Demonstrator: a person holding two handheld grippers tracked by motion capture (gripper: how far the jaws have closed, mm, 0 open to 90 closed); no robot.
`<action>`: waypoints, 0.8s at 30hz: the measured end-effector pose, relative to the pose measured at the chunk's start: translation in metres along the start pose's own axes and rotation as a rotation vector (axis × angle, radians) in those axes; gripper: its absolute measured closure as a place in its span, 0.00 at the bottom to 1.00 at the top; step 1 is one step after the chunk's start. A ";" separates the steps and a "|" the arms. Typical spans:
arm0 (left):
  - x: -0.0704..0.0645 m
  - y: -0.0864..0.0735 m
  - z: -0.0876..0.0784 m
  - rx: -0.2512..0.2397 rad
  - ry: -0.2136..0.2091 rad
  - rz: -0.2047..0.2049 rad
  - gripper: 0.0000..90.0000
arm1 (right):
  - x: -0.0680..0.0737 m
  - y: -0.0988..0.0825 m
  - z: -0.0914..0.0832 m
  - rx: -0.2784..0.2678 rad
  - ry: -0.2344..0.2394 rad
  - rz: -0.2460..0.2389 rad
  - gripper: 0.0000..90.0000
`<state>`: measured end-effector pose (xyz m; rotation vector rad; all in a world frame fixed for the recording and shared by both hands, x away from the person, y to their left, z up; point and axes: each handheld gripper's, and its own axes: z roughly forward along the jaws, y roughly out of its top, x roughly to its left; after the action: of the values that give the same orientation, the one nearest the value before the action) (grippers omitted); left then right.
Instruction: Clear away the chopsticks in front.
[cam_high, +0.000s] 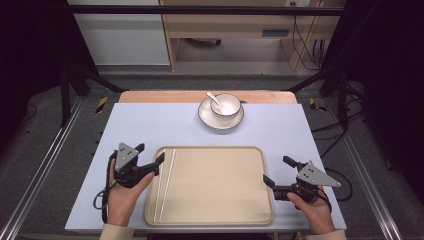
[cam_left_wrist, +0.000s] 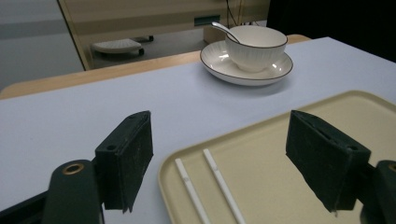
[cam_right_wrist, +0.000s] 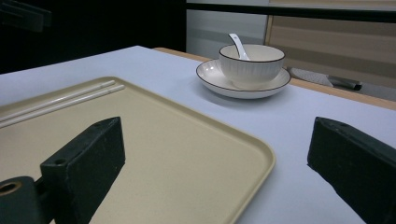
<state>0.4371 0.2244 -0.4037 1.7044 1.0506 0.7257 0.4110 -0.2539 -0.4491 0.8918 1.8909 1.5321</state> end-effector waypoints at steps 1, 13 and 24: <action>0.004 0.001 -0.002 -0.012 -0.004 -0.003 0.25 | 0.000 0.000 0.000 0.000 0.000 0.000 0.05; 0.038 0.002 -0.027 -0.113 -0.123 0.052 0.10 | -0.004 0.000 -0.003 -0.020 -0.011 0.012 0.04; 0.065 -0.031 -0.036 -0.166 -0.151 -0.021 0.05 | -0.004 -0.002 0.000 -0.008 -0.017 -0.004 0.03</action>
<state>0.4264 0.3022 -0.4205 1.5768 0.8777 0.6417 0.4135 -0.2571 -0.4511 0.8942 1.8720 1.5237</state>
